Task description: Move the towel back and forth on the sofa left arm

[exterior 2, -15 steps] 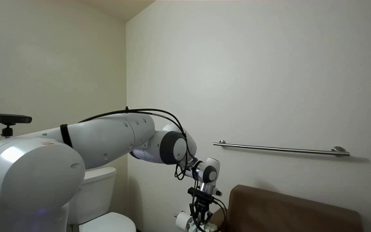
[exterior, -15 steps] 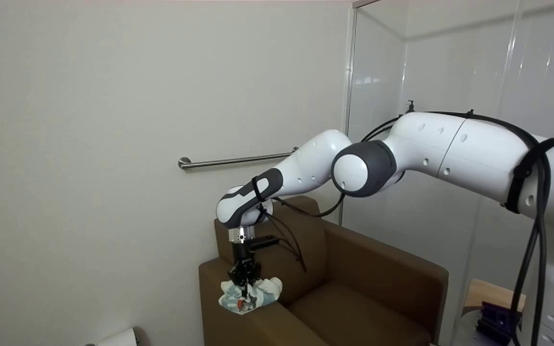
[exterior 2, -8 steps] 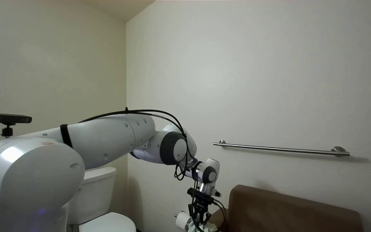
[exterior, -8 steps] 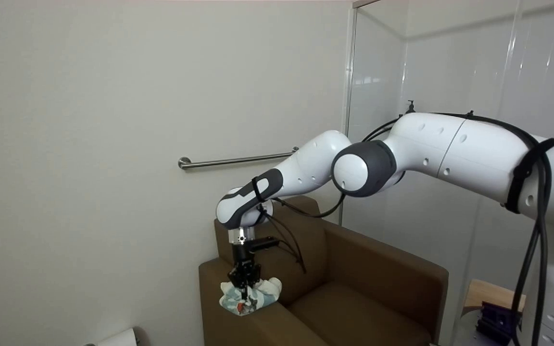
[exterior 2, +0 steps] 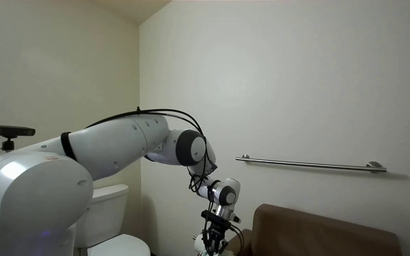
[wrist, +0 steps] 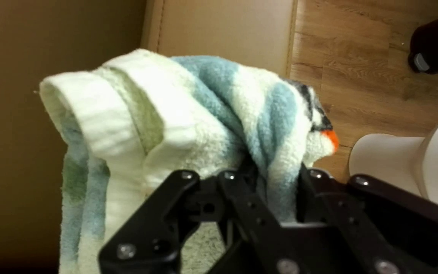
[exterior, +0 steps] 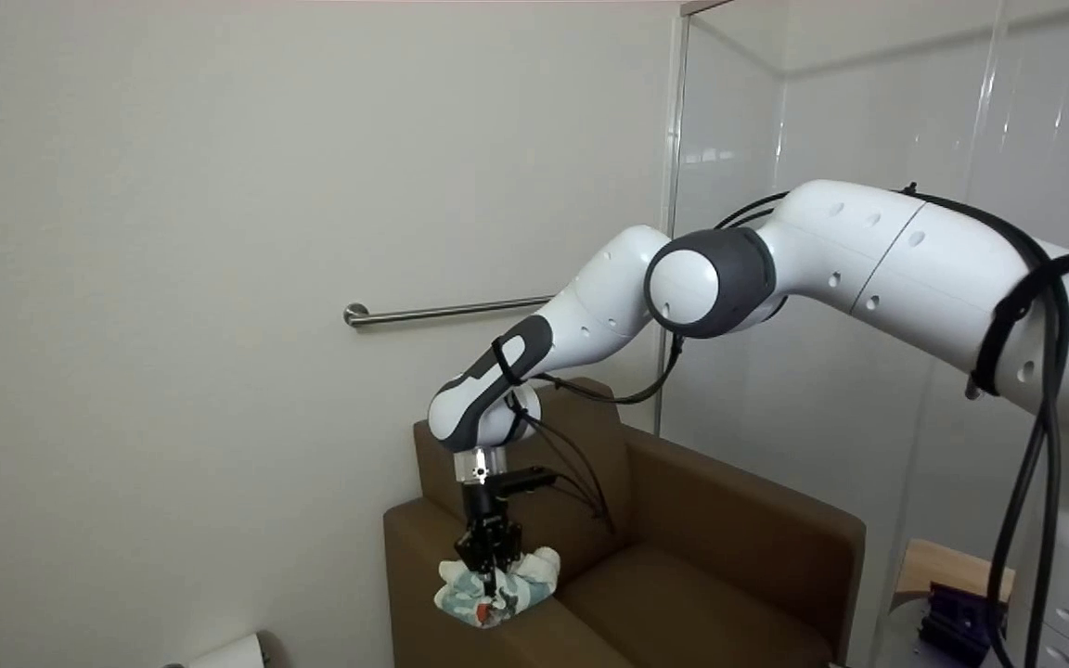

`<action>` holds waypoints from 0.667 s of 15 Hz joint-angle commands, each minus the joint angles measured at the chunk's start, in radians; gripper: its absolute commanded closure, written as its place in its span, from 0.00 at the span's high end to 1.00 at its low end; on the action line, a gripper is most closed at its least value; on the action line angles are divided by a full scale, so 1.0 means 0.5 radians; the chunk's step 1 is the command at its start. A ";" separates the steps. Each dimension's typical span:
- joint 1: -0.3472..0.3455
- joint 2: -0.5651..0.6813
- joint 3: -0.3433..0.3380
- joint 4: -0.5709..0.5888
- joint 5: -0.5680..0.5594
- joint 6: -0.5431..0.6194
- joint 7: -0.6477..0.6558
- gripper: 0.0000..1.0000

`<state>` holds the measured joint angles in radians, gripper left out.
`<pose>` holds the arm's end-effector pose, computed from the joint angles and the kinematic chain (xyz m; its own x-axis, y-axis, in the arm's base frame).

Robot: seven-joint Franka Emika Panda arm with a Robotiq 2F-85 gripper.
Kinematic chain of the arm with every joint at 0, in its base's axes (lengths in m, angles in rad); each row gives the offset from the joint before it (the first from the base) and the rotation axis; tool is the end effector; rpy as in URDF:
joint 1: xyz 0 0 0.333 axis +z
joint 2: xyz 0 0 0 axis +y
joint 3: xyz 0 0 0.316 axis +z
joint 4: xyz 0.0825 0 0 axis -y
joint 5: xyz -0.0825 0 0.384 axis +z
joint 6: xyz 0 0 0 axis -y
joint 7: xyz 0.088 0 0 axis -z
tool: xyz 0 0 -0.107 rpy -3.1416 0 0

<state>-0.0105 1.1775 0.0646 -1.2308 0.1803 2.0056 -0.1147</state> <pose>0.6813 0.0394 0.0172 0.9235 0.0733 -0.3765 -0.0136 -0.9747 -0.2231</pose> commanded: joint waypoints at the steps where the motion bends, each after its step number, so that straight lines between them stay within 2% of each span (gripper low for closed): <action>1: -0.026 -0.246 -0.010 -0.478 0.110 0.111 0.100 0.09; 5: -0.085 -0.385 0.035 -0.805 0.242 0.168 0.194 0.09; 10: -0.104 -0.606 0.015 -1.255 0.401 0.279 0.283 0.09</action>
<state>-0.0435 0.9860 0.0660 -1.6658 0.3400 2.0880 -0.0152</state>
